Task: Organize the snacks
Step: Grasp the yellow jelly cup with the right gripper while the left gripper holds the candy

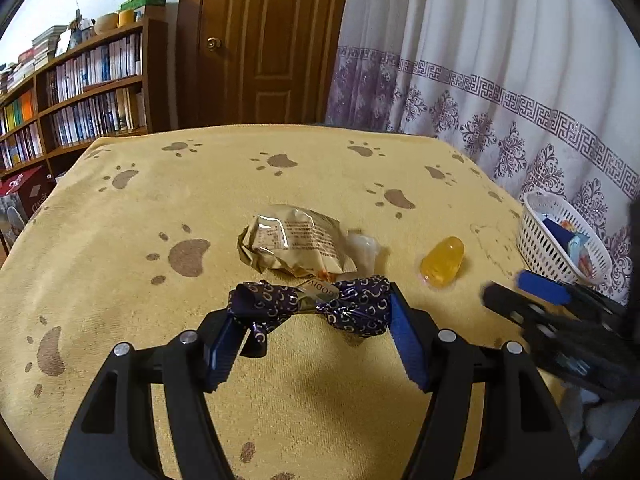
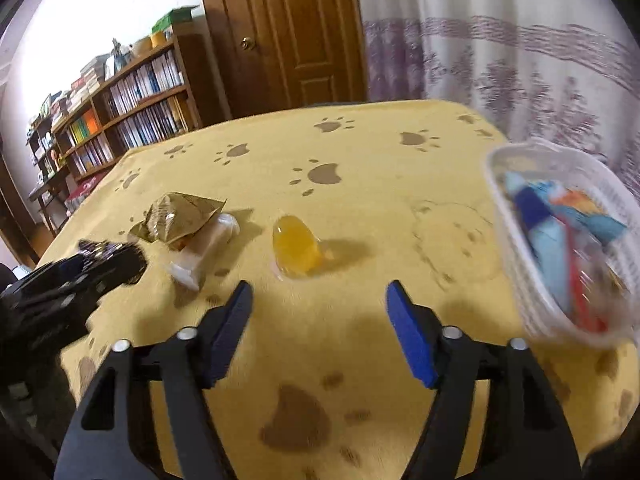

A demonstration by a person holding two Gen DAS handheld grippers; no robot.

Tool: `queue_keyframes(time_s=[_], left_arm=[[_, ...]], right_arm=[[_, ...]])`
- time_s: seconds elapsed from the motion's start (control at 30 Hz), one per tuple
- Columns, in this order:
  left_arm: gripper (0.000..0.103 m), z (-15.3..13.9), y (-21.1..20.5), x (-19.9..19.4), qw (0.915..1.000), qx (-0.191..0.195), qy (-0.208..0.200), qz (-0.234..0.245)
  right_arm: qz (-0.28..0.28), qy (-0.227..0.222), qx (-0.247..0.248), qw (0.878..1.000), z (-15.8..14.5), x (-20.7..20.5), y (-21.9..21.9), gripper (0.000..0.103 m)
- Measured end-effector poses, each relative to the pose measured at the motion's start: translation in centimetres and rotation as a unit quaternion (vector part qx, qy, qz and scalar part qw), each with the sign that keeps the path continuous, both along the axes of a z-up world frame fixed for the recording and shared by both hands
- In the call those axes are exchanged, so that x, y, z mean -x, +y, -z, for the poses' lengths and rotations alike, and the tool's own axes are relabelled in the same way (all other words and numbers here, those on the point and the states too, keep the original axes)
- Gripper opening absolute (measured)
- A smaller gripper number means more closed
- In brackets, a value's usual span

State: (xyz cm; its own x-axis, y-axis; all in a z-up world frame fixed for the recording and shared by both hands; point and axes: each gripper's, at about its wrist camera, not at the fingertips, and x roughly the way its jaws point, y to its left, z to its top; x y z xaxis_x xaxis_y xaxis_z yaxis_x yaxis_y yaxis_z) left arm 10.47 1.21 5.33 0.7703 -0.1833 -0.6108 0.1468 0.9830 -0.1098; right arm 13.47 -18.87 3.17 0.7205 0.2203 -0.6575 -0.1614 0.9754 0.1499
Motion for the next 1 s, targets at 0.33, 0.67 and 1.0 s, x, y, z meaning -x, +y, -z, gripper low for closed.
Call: queue_keyframes(time_s=[0.33,0.67,1.0], left_arm=[[0.067,0.1,-0.4,0.3,0.9999,0.011,0.004,0.000],[0.067,0.1,0.0,0.2,0.9997,0.021,0.008,-0.013],[0.067,0.4,-0.2,0.1,0.9997,0.017,0.011,-0.010]], right_arm=[[-0.013,0.023,-0.001,1.000,1.2,-4.5,2.9,0.047],[-0.007,0.028,0.019,0.999,1.9,-5.8,3.2,0.035],[-0.002,0.028,0.035,0.999,1.9,-5.5,3.6,0.034]])
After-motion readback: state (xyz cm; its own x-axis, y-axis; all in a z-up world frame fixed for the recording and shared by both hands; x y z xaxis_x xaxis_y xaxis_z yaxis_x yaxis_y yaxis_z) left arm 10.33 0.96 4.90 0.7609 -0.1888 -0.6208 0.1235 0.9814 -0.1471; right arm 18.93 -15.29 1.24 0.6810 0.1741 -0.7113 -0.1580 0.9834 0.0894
